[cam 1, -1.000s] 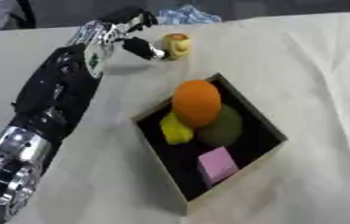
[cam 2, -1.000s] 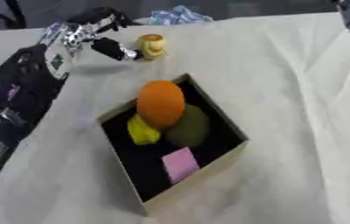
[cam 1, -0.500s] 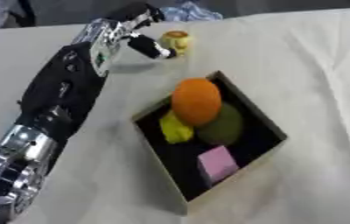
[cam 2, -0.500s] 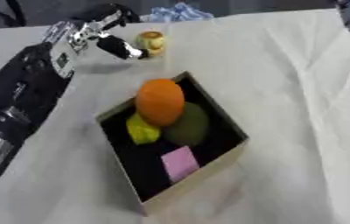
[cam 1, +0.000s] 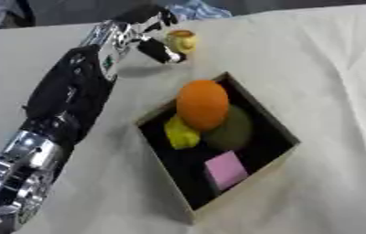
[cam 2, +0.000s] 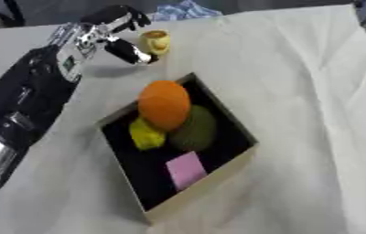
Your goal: Pick up objects on the table and place them in the box.
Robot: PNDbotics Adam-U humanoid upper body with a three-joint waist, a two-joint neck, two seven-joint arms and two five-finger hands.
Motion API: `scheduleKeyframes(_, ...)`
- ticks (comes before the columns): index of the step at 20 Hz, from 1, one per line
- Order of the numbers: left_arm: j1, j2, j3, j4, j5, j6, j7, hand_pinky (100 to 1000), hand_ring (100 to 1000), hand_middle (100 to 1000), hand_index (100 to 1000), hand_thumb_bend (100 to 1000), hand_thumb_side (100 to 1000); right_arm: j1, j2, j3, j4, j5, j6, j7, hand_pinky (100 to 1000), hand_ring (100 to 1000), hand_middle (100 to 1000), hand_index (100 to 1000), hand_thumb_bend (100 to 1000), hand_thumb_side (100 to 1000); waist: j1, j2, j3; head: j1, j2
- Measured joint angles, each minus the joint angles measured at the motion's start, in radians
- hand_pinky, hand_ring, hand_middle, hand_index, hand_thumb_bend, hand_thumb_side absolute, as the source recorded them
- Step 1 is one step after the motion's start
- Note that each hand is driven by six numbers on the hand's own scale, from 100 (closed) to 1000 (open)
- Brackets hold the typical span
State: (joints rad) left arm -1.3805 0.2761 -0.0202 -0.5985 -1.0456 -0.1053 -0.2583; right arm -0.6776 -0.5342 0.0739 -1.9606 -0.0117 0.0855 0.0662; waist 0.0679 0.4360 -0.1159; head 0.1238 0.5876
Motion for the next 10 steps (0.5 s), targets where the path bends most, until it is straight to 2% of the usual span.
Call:
scheduleKeyframes(4,0.000,-0.005,0.006,0.000,-0.002,0.013,0.020,809,777,764,861,418,381,-0.001,0.000,0.000,0.000,0.000,0.000,0.000,919,952,632,691,100,612,0.002,0.006,-0.003,0.004,-0.003)
scheduleKeyframes(6,0.000,-0.005,0.006,0.002,-0.008,0.022,0.025,805,773,757,854,375,348,-0.004,-0.002,0.000,0.000,-0.001,0.000,0.000,919,952,632,691,100,614,0.002,0.010,-0.004,0.006,-0.008)
scheduleKeyframes(10,0.000,-0.013,0.011,0.006,-0.026,0.042,0.033,797,756,724,819,229,257,-0.009,-0.005,0.000,0.000,-0.001,0.000,0.000,919,953,632,690,100,616,0.002,0.015,-0.007,0.008,-0.013)
